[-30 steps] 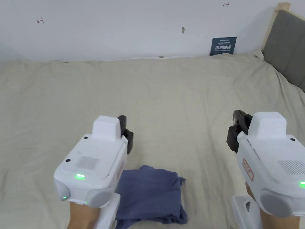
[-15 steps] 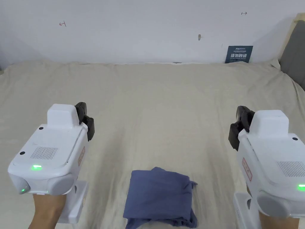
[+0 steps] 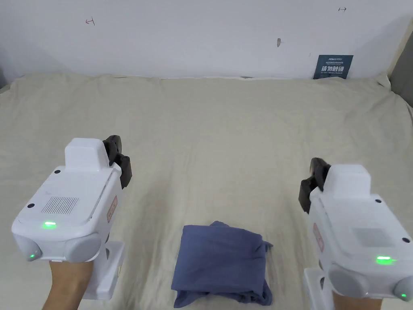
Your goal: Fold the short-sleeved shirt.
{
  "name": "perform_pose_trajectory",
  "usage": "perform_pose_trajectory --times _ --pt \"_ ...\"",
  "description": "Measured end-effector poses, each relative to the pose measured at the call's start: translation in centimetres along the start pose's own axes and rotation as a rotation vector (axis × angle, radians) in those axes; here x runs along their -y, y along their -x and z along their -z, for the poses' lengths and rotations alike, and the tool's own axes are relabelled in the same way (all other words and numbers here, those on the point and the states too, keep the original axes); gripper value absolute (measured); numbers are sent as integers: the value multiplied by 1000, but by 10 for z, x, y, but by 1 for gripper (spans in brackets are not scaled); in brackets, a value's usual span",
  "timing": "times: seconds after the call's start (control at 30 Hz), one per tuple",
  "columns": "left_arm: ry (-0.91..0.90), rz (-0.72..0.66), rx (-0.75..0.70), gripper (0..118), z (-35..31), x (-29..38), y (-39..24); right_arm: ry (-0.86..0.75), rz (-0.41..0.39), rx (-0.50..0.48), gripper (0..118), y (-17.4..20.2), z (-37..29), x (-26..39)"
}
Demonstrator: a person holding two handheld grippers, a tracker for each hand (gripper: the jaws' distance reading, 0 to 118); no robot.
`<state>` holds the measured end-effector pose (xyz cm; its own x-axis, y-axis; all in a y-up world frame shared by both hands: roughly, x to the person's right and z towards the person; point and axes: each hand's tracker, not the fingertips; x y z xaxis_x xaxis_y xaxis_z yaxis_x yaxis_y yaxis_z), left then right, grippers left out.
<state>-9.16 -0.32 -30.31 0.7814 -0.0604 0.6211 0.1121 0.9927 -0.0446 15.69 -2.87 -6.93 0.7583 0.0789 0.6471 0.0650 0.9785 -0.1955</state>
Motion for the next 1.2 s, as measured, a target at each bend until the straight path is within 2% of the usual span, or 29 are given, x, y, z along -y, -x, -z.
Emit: perform_pose_trajectory --times 0.47,0.67,0.8,0.87,0.9,0.93,1.0,1.03,1.2 --pt "110 -7 46 0 15 37 -3 378 -58 -146 2 75 54 154" --pt "230 -54 96 0 21 68 -10 497 -52 -130 2 84 68 198" --pt "352 -132 166 3 27 93 -15 478 -65 -130 2 83 69 206" --pt "437 -220 220 23 31 109 -18 490 -60 -136 2 81 73 207" --pt "490 -256 249 40 35 117 -19 489 -57 -139 2 80 73 208" --pt "551 -292 269 74 40 126 -21 487 -48 -142 1 79 72 209" --pt "682 -333 305 113 50 145 -25 478 -41 -146 1 78 70 210" --pt "742 -354 328 118 56 155 -28 475 -45 -148 1 78 70 210" --pt "912 -393 385 117 80 187 -36 484 -40 -153 1 77 70 208"
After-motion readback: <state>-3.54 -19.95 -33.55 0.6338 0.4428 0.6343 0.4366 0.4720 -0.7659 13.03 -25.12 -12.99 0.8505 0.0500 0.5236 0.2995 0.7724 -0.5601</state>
